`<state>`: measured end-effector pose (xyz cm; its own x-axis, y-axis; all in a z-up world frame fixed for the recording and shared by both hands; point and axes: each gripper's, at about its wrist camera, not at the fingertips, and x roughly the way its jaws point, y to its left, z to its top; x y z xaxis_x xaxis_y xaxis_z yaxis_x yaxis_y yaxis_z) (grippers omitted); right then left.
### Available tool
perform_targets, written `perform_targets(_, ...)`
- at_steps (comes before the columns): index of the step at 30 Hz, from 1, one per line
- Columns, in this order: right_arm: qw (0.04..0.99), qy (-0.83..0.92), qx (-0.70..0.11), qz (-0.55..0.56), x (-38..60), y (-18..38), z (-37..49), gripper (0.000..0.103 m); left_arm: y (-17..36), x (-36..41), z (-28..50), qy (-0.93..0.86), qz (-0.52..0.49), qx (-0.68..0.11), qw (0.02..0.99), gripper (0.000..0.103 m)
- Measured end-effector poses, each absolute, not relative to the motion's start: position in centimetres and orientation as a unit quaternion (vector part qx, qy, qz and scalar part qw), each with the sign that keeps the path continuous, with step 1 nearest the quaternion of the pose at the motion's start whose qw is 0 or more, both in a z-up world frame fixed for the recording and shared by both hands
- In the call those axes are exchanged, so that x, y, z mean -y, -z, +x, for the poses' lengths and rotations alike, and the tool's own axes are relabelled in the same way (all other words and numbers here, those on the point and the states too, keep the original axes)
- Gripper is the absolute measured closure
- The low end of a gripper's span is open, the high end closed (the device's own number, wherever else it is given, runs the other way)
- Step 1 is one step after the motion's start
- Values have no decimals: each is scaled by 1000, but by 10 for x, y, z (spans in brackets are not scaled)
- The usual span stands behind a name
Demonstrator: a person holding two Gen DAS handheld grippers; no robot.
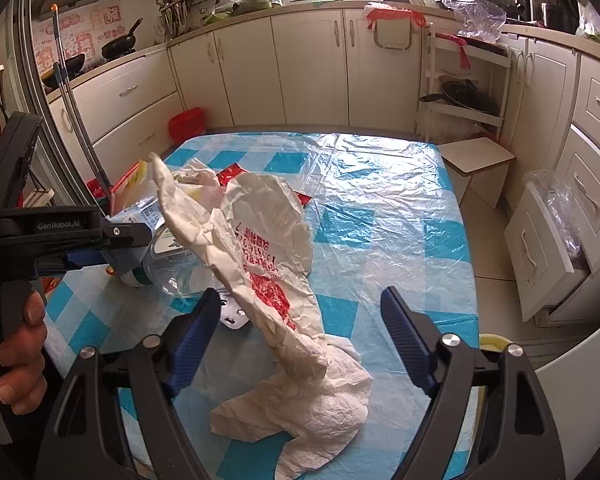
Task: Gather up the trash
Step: 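Grasp the milk carton with the left gripper while the right gripper grasps the tissue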
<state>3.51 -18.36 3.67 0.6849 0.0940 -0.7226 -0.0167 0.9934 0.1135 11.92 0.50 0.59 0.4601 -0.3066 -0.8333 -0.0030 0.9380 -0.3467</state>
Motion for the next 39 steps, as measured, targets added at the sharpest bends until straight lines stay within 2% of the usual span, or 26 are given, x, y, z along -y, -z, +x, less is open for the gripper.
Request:
perform_targets(1, 916, -33, -397, 49, 183, -36, 36, 34, -6, -5, 119, 89, -149, -509, 843, 48)
perform_targets(3, 913, -40, -402, 53, 182, -35, 37, 51, -8, -8, 118, 93, -156, -503, 845, 49)
perform_targets(4, 913, -43, -401, 54, 182, -35, 37, 55, -10, -9, 117, 93, -155, -498, 848, 49)
perform_targets(6, 914, -48, -400, 57, 181, -35, 36, 72, -16, -13, 113, 98, -156, -489, 852, 49)
perform_targets(8, 914, -52, -397, 64, 182, -36, 36, 85, -21, -16, 109, 106, -158, -480, 856, 49)
perform_targets(10, 915, -55, -393, 72, 184, -38, 35, 89, -27, -21, 102, 118, -158, -470, 860, 49)
perform_targets(15, 918, -69, -378, 96, 190, -44, 30, 94, -42, -38, 84, 156, -176, -437, 868, 49)
perform_targets(29, 921, -109, -307, 213, 226, -70, 17, 95, -77, -57, 51, 231, -203, -369, 877, 50)
perform_targets(39, 928, -93, -272, 238, 250, -81, 6, 95, -79, -46, 48, 266, -198, -366, 870, 51)
